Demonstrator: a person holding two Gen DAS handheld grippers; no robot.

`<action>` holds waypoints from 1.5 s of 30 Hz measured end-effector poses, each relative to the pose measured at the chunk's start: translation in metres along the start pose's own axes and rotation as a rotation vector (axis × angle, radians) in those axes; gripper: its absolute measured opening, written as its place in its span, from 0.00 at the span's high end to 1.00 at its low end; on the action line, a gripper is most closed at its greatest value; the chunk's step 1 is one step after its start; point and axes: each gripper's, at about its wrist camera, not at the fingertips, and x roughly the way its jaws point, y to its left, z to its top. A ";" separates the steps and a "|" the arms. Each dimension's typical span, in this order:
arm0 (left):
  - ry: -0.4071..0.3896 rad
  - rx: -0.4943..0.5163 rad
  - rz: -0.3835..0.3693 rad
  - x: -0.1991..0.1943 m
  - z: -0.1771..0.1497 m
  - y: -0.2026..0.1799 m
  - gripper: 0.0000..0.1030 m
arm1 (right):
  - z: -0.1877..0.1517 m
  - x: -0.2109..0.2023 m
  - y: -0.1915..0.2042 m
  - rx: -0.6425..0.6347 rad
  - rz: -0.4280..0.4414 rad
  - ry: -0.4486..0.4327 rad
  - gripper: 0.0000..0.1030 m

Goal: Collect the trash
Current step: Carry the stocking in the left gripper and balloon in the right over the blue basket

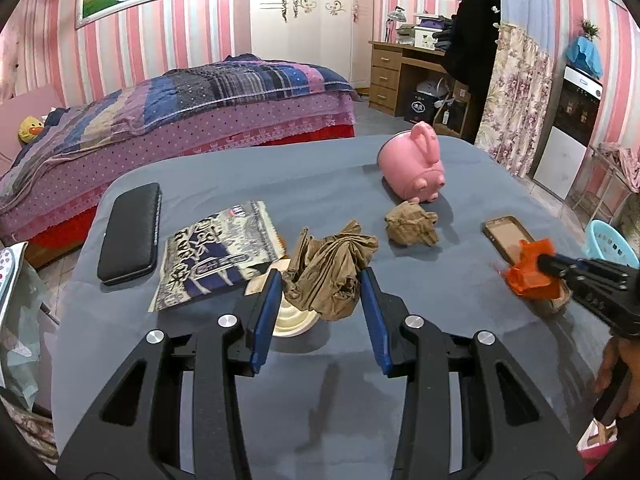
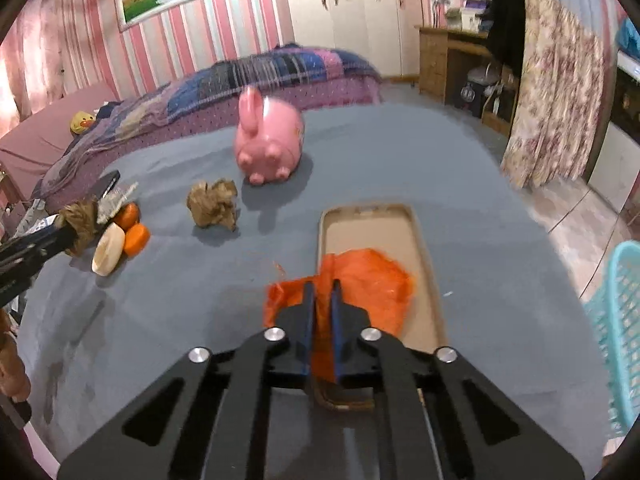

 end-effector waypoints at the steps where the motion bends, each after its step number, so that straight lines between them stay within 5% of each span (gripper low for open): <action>1: -0.003 0.005 -0.004 0.000 0.001 -0.003 0.62 | 0.001 -0.009 -0.004 0.001 -0.004 -0.017 0.96; 18: -0.019 0.120 -0.166 0.016 0.012 -0.116 0.62 | -0.032 -0.106 -0.127 0.146 -0.201 -0.106 0.97; 30: -0.065 0.250 -0.310 0.024 0.038 -0.236 0.62 | -0.056 -0.135 -0.220 0.291 -0.368 -0.129 0.97; 45: -0.028 0.352 -0.464 0.037 0.030 -0.361 0.62 | -0.066 -0.144 -0.281 0.384 -0.446 -0.138 0.97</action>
